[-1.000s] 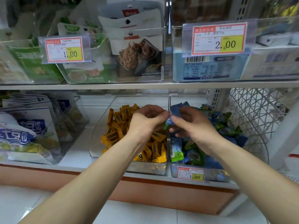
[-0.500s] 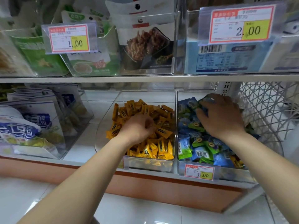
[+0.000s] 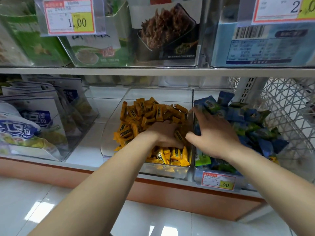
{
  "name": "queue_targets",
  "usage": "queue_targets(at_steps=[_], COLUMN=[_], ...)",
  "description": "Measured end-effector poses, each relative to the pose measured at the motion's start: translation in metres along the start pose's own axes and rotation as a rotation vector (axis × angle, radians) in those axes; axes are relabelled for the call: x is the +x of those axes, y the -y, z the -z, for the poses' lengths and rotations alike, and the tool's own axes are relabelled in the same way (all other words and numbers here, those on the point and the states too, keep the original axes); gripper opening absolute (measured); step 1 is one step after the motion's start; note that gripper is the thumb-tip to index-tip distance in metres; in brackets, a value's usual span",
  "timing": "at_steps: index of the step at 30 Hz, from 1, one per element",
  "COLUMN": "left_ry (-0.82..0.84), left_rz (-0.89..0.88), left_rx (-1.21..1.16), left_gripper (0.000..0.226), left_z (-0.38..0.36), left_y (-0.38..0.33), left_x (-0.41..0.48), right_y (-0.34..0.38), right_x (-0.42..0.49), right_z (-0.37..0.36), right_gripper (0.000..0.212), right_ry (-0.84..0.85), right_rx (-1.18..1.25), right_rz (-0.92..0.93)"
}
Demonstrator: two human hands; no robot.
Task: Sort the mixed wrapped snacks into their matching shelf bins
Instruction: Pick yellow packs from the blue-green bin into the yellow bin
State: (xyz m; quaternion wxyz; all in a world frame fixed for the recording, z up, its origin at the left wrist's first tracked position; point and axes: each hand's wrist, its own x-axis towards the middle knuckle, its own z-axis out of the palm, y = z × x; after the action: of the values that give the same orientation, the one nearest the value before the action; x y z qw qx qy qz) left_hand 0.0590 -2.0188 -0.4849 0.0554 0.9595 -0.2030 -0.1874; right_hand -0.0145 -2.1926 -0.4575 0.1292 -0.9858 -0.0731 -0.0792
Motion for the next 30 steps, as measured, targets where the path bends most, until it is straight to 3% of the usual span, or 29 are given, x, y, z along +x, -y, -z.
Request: queue_targets(at_steps=[4, 15, 18, 20, 22, 24, 27, 30], left_ry=[0.138, 0.265, 0.174, 0.064, -0.08, -0.218, -0.399, -0.439], left_rz=[0.013, -0.063, -0.1, -0.136, -0.129, -0.102, -0.008, 0.057], left_rx=[-0.115, -0.29, -0.398, -0.534, -0.684, -0.778, -0.739, -0.658], left_gripper=[0.099, 0.088, 0.064, 0.042, 0.035, 0.036, 0.052, 0.078], left_z=[0.0, 0.011, 0.009, 0.013, 0.02, 0.023, 0.027, 0.034], left_y=[0.001, 0.01, 0.013, 0.021, 0.031, 0.041, 0.055, 0.062], left_x=[0.004, -0.005, -0.007, -0.01, -0.016, -0.021, -0.027, -0.035], right_y=[-0.002, -0.004, -0.004, -0.004, -0.004, -0.004, -0.004, -0.003], right_x=[0.0, 0.0, 0.001, 0.001, 0.001, 0.001, 0.001, 0.0], right_z=[0.0, -0.001, 0.0, -0.001, -0.001, -0.001, -0.001, 0.0], right_gripper=[0.088, 0.086, 0.087, 0.088, 0.088, 0.088, 0.089, 0.089], right_ry=[0.013, -0.005, -0.004, -0.006, -0.007, -0.006, 0.0, 0.009], right_rx=[0.005, 0.008, 0.01, 0.012, 0.016, 0.015, 0.016, 0.024], right_rz=[-0.005, 0.014, 0.017, 0.021, 0.02, 0.014, 0.007, 0.008])
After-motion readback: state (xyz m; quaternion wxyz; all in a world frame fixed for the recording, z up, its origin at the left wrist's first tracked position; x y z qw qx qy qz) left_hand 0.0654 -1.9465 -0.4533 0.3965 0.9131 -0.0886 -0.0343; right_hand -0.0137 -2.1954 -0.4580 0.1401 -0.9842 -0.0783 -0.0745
